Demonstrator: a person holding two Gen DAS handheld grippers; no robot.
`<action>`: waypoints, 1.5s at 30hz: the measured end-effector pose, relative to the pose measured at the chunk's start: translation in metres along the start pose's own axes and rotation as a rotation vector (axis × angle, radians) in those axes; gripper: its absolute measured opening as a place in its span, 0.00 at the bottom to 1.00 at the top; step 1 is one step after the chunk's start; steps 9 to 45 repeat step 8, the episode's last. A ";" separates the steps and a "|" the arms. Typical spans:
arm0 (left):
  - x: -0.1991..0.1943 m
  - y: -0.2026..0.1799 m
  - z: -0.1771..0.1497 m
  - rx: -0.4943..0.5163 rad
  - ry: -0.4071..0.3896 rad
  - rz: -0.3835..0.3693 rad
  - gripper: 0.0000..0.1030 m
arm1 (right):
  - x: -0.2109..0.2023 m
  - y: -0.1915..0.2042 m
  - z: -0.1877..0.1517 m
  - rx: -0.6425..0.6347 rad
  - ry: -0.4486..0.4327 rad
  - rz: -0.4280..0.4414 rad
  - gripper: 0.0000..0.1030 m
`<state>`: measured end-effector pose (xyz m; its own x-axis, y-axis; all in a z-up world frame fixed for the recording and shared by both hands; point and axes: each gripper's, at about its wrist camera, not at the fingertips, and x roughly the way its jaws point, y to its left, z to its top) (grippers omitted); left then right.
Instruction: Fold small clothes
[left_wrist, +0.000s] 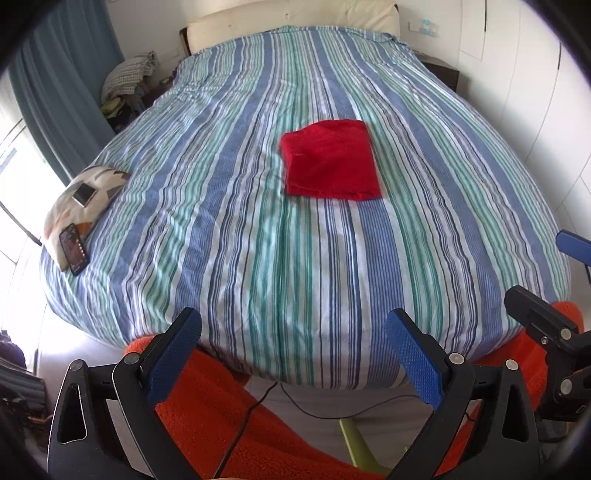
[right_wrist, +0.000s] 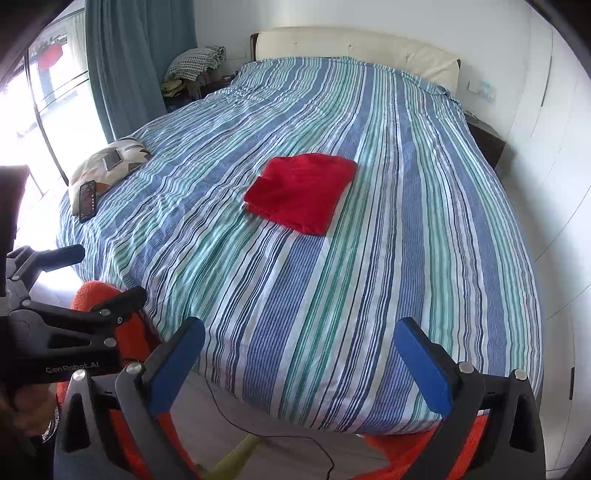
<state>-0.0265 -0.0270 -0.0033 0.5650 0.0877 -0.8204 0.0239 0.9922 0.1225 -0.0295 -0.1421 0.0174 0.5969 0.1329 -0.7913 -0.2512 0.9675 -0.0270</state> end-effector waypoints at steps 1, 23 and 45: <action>0.000 0.000 -0.001 -0.001 0.002 -0.002 0.98 | 0.001 0.000 -0.001 0.000 0.001 0.004 0.98; -0.005 -0.003 -0.001 0.012 -0.026 0.018 0.98 | 0.004 -0.005 -0.001 0.012 -0.001 -0.002 0.98; -0.005 -0.003 -0.001 0.012 -0.026 0.018 0.98 | 0.004 -0.005 -0.001 0.012 -0.001 -0.002 0.98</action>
